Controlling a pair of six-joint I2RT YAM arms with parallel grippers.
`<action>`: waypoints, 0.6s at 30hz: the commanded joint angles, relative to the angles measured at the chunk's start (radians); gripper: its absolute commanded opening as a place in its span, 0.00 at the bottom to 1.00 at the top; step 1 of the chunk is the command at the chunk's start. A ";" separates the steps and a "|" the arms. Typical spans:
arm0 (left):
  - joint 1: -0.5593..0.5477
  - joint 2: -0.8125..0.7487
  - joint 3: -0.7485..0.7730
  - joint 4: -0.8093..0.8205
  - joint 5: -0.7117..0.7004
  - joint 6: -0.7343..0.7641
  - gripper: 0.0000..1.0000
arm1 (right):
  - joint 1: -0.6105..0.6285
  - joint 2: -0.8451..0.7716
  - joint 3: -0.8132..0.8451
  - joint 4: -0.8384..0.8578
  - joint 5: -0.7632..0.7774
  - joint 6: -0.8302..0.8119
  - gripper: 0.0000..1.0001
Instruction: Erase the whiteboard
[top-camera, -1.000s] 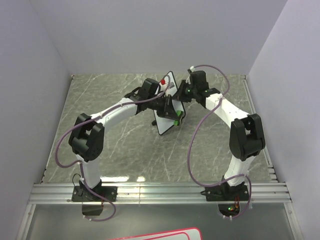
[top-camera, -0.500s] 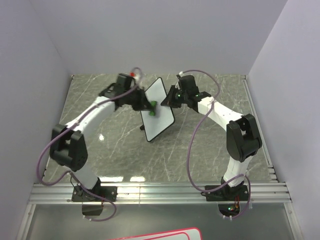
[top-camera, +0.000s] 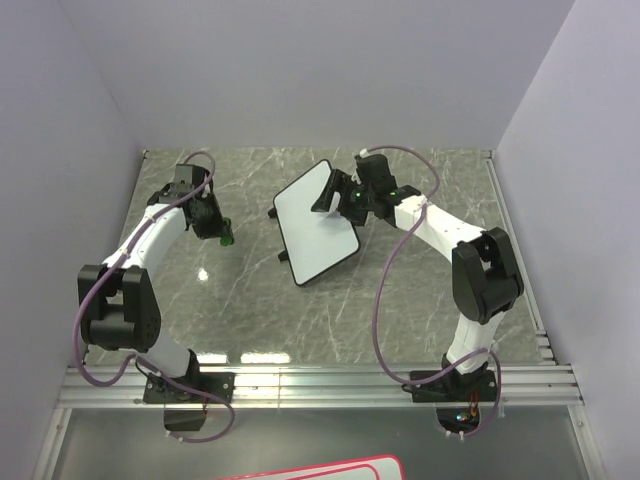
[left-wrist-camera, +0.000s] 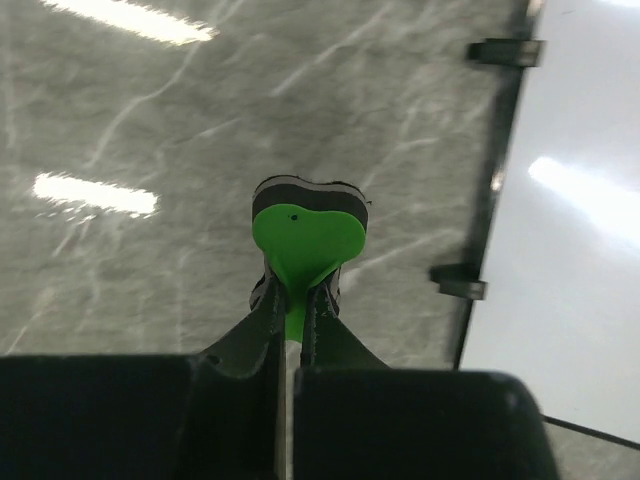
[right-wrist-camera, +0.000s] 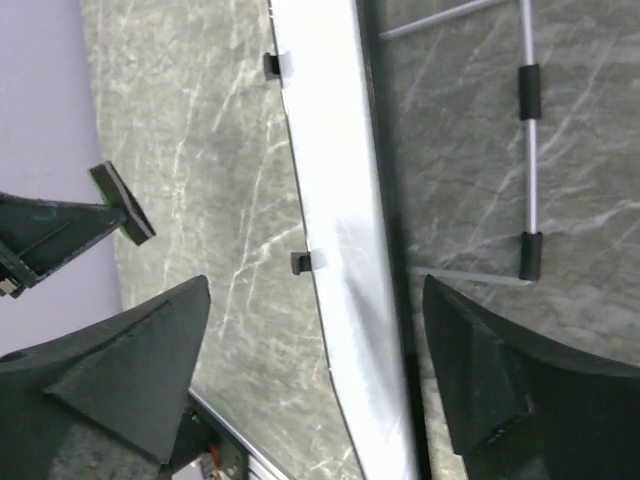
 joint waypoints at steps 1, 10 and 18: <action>0.012 -0.005 -0.005 -0.028 -0.085 0.011 0.01 | 0.008 -0.034 0.033 -0.025 0.032 -0.012 0.96; 0.014 0.038 0.009 -0.073 -0.260 0.000 0.94 | 0.002 -0.233 0.050 -0.183 0.187 -0.120 1.00; 0.015 0.005 0.021 -0.110 -0.239 -0.017 0.99 | 0.003 -0.520 -0.113 -0.285 0.336 -0.086 1.00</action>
